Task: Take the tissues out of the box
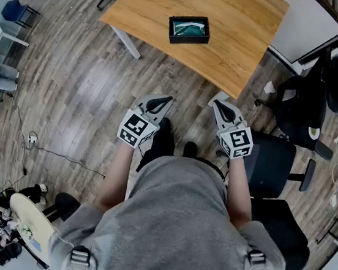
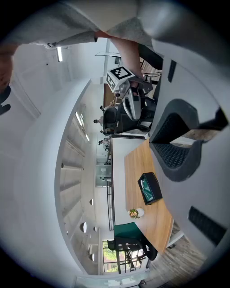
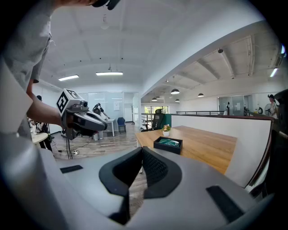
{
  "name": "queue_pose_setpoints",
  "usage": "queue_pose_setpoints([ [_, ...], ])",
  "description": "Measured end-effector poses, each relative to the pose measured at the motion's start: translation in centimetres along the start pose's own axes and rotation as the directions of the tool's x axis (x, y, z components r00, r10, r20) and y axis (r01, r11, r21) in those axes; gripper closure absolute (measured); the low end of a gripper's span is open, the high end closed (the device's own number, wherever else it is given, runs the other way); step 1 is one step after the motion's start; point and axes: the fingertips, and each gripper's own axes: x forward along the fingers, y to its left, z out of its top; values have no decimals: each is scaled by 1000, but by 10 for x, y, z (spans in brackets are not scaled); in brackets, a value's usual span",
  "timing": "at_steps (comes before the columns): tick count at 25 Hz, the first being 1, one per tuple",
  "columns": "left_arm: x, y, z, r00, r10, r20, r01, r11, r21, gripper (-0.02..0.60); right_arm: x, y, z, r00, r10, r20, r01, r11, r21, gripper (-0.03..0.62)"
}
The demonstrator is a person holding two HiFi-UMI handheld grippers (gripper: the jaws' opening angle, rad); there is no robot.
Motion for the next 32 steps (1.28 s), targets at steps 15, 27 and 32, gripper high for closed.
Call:
queue_pose_setpoints([
  [15, 12, -36, 2, 1000, 22, -2, -22, 1000, 13, 563, -23, -10, -5, 999, 41, -7, -41, 999, -18, 589],
  [27, 10, -44, 5, 1000, 18, -2, -18, 999, 34, 563, -23, -4, 0, 997, 73, 14, -73, 997, -28, 577],
  [32, 6, -40, 7, 997, 62, 38, -64, 995, 75, 560, -22, 1, -2, 996, 85, 5, -85, 996, -38, 556],
])
